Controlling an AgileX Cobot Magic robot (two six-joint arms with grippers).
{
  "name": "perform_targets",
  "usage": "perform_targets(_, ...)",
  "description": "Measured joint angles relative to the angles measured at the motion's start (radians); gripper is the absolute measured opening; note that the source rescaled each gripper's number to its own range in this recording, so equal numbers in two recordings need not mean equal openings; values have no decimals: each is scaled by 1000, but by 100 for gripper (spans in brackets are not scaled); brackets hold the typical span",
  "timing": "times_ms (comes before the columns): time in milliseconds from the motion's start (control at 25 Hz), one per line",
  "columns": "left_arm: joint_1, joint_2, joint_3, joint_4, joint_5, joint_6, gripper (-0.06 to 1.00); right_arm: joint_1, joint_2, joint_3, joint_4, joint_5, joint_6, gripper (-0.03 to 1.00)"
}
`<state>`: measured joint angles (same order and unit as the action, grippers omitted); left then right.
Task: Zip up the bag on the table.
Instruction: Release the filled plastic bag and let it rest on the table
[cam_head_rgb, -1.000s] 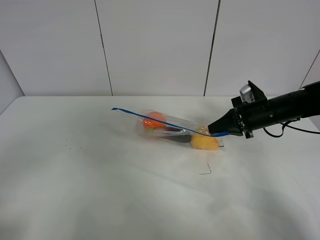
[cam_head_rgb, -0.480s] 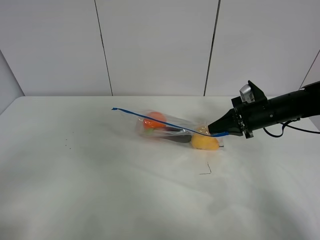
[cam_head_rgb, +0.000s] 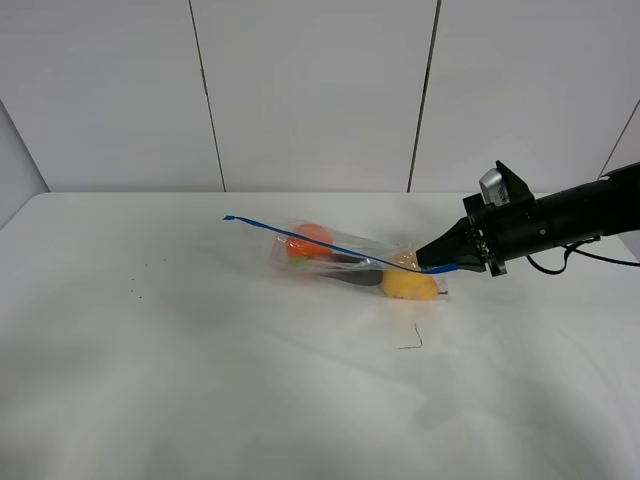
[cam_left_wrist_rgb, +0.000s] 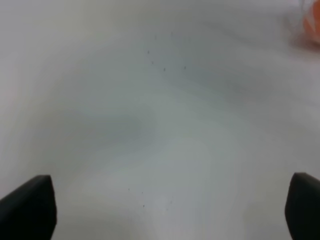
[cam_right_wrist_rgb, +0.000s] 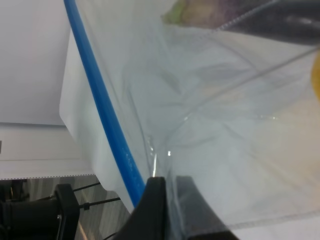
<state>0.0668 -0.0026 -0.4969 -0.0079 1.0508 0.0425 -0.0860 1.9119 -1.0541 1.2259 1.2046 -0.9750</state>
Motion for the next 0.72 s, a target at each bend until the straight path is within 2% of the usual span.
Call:
perform_targets(520, 0, 0, 0, 15, 0, 0, 99, 0, 0, 0, 1, 0, -3, 2)
perform_targets(560, 0, 0, 0, 15, 0, 0, 99, 0, 0, 0, 1, 0, -3, 7)
perform_targets(600, 0, 0, 0, 15, 0, 0, 99, 0, 0, 0, 1, 0, -3, 17)
perform_targets(680, 0, 0, 0, 15, 0, 0, 99, 0, 0, 0, 0, -7, -3, 48)
perform_targets(720, 0, 0, 0, 15, 0, 0, 99, 0, 0, 0, -5, -19, -3, 68)
